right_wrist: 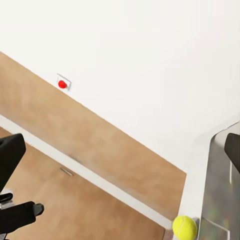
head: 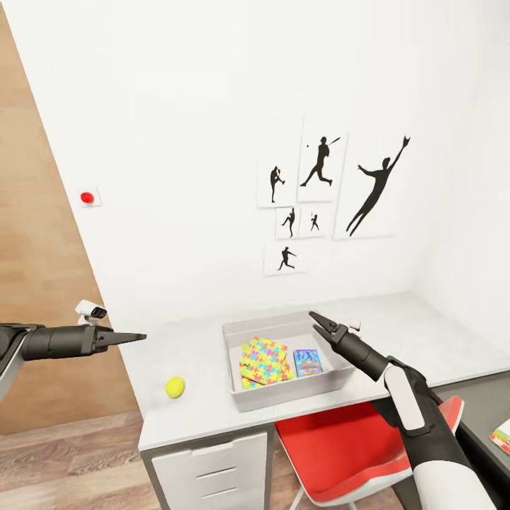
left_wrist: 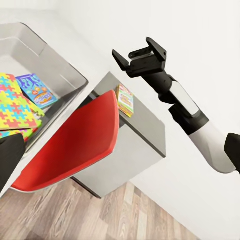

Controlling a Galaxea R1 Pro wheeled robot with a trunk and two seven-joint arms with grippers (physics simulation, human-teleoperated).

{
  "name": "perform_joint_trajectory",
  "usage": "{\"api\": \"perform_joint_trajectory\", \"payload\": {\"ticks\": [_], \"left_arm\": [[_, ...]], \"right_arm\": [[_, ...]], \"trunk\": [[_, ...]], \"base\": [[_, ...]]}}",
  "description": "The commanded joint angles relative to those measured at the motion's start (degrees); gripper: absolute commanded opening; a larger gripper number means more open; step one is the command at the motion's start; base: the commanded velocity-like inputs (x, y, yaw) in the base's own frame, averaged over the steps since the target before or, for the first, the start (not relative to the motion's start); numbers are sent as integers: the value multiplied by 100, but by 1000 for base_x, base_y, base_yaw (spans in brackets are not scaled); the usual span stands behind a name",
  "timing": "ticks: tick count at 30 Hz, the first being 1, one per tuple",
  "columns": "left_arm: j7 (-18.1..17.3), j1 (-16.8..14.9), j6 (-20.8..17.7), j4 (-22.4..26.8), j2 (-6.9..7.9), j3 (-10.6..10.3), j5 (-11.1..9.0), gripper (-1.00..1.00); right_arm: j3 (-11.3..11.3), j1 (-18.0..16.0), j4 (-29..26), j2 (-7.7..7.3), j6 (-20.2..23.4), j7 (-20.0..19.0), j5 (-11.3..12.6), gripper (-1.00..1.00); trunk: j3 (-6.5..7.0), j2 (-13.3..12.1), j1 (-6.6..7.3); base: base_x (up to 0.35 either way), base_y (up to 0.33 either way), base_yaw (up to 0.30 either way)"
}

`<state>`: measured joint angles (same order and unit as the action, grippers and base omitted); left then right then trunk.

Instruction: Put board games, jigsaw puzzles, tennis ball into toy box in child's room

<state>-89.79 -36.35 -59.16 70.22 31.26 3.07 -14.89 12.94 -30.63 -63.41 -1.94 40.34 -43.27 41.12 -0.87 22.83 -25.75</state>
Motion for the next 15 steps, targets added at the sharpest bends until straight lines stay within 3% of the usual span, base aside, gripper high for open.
{"api": "perform_joint_trajectory", "payload": {"ticks": [1,10,15], "left_arm": [[-21,-3,-61,0,2,-4,2,100],[-21,-3,-61,0,-1,-8,-5,100],[-21,-3,-54,6,-5,-8,-8,100]], "right_arm": [[23,-4,7,1,36,-6,19,100],[99,-4,8,4,39,8,19,100],[110,-4,19,1,43,4,27,100]], "trunk": [[0,9,-4],[50,9,-4],[53,9,-4]], "base": [[-3,0,-34],[-1,0,-35],[0,0,-177]]}}
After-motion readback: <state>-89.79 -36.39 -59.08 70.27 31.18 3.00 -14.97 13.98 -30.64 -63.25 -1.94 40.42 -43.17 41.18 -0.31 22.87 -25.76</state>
